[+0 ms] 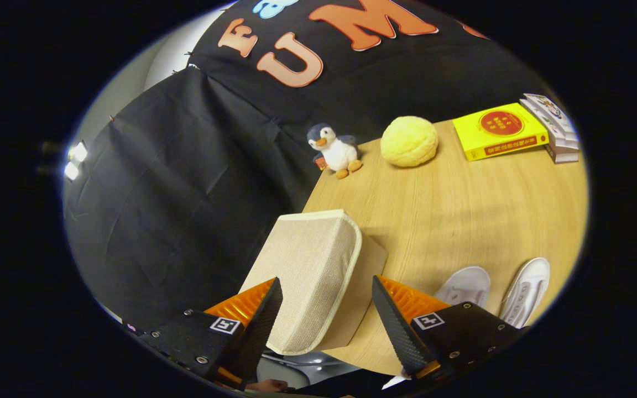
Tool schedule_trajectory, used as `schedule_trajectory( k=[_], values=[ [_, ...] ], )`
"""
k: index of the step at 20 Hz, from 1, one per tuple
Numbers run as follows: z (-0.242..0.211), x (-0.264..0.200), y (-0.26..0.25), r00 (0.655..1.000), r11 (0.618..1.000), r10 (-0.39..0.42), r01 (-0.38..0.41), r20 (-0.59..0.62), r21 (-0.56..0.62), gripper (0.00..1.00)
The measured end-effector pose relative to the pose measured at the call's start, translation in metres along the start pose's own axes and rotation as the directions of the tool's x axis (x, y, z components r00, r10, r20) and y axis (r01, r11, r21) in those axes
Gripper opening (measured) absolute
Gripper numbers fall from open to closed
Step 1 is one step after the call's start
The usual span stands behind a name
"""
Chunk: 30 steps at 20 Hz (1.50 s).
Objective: Open the storage box then place both shoes into the box .Put the left shoe in first, then the right shoe, with the right side of both shoes facing outward in a uniform manner.
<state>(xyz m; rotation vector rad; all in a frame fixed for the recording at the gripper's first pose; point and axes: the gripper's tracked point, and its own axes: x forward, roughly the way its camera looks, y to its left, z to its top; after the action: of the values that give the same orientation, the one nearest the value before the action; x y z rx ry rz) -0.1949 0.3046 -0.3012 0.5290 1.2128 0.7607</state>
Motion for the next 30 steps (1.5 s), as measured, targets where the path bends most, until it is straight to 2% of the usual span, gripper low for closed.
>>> schedule_trajectory(
  k=[7,13,15,18,23,24,26,30],
  values=[
    [-0.045,0.045,0.004,0.988,0.996,0.076,-0.069,-0.135,0.053,0.97],
    [-0.047,0.058,0.021,0.978,0.970,0.164,-0.137,-0.127,0.200,0.97],
    [-0.037,0.048,0.029,0.979,0.970,0.173,-0.150,-0.108,0.193,0.94],
    [-0.012,0.024,0.051,0.980,0.971,0.187,-0.176,-0.060,0.160,0.75],
    [0.027,0.004,0.121,0.962,0.959,0.274,-0.274,0.015,0.078,0.59],
    [0.034,0.004,0.136,0.957,0.955,0.290,-0.291,0.025,0.058,0.51],
    [0.040,0.008,0.161,0.949,0.949,0.314,-0.314,0.027,0.029,0.42],
    [0.052,0.029,0.212,0.931,0.931,0.363,-0.364,0.042,0.021,0.31]
  ],
)
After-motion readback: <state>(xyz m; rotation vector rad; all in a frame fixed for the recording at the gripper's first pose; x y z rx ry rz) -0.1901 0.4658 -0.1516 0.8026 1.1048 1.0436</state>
